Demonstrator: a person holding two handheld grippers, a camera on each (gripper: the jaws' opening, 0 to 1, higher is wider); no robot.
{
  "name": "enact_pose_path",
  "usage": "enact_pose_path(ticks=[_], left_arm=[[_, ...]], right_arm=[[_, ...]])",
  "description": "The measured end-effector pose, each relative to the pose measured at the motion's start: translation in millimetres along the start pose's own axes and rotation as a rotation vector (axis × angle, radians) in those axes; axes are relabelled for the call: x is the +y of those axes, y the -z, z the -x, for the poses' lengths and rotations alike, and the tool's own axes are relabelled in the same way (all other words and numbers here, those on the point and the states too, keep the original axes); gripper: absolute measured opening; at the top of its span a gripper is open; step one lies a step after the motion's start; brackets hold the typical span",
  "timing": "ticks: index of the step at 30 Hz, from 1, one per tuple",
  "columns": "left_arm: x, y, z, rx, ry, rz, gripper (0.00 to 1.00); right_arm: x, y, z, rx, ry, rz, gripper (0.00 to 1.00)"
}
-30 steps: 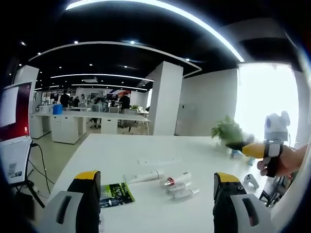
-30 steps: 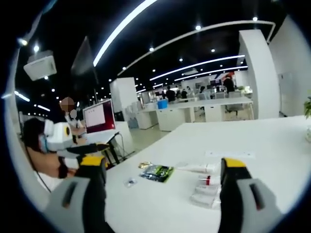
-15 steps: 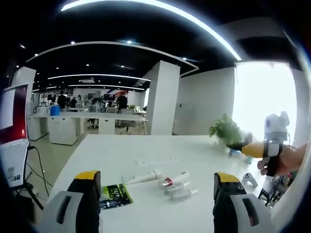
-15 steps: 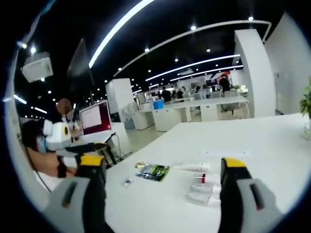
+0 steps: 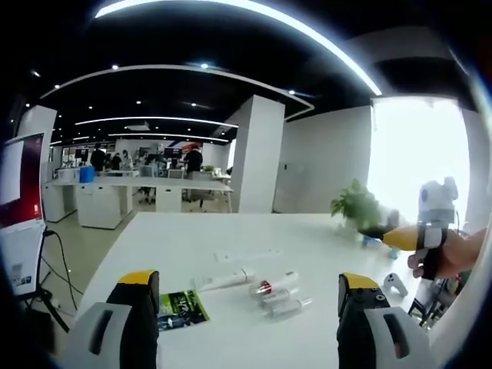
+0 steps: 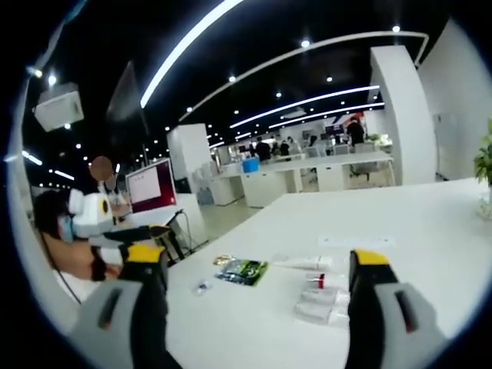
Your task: Arrange the skincare products in the storage area until every visible bottle or jar stands upright without overlapping.
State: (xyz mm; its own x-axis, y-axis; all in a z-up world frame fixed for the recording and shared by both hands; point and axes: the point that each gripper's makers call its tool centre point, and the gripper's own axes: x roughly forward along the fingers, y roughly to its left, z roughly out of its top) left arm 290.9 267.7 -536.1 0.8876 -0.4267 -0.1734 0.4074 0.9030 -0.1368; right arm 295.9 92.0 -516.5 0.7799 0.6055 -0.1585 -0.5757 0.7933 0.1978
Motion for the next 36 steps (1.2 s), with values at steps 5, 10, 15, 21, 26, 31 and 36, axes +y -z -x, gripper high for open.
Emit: enact_pose_path(ticks=[5, 10, 15, 21, 26, 31, 36], left_arm=[[0.2, 0.2, 0.3, -0.001, -0.001, 0.000, 1.00], [1.1, 2.0, 1.2, 0.001, -0.006, 0.003, 1.00], [1.1, 2.1, 1.2, 0.001, -0.007, 0.003, 1.00], [-0.4, 2.9, 1.2, 0.002, -0.006, -0.002, 1.00], [0.5, 8.5, 1.6, 0.015, -0.009, -0.004, 1.00], [0.6, 12.3, 1.7, 0.027, -0.013, -0.003, 1.00], [1.2, 11.8, 2.3, 0.030, -0.021, 0.001, 1.00]], right_arm=[[0.0, 0.6, -0.8, 0.002, -0.003, -0.001, 1.00], [-0.7, 1.0, -0.9, 0.002, -0.003, -0.003, 1.00], [-0.4, 1.5, -0.8, 0.004, -0.006, -0.002, 1.00], [-1.2, 2.2, -0.4, 0.003, -0.004, -0.006, 1.00], [-3.1, 5.5, 0.7, 0.007, -0.002, -0.010, 1.00], [-4.4, 5.6, 1.3, 0.007, 0.000, -0.011, 1.00], [-4.8, 6.9, -1.6, 0.022, -0.008, -0.016, 1.00]])
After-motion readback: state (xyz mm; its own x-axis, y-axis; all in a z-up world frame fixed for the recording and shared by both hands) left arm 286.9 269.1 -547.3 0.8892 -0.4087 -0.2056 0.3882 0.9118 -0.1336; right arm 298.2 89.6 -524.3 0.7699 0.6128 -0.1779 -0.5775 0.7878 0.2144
